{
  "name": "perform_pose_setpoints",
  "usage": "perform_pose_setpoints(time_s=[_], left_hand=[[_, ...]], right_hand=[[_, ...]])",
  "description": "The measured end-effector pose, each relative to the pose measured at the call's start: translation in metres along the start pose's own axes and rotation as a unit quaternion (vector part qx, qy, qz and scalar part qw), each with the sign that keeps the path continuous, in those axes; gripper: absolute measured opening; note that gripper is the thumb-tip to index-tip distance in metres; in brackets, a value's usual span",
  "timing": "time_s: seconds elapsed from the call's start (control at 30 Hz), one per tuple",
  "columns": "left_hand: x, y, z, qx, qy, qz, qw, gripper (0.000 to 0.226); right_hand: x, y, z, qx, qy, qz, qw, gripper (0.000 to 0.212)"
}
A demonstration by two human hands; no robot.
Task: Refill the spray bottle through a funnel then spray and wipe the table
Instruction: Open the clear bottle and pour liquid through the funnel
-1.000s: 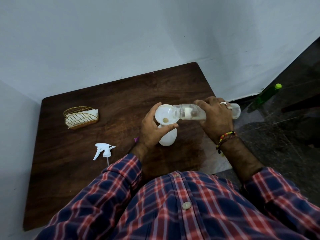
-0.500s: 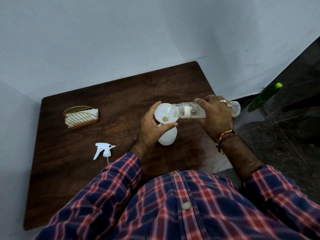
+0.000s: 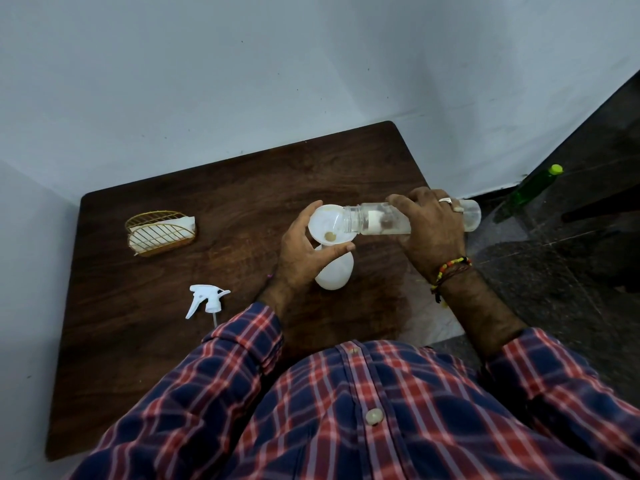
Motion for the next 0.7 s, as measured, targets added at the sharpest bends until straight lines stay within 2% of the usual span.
perform_pose_setpoints(time_s=[0.7], left_hand=[[0.0014,-0.0007,-0.0009,0.009,-0.006,-0.001,1.000,0.093]], right_hand=[[-0.0008,0.0006,0.0005,-0.001,0.006,-0.010,1.000,0.062]])
Point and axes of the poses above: each hand's wrist, its own z-axis towards the middle knuckle, its own x-axis out of the back of the hand, y = z × x, the point moved 7 cm from there along z, towards the middle knuckle
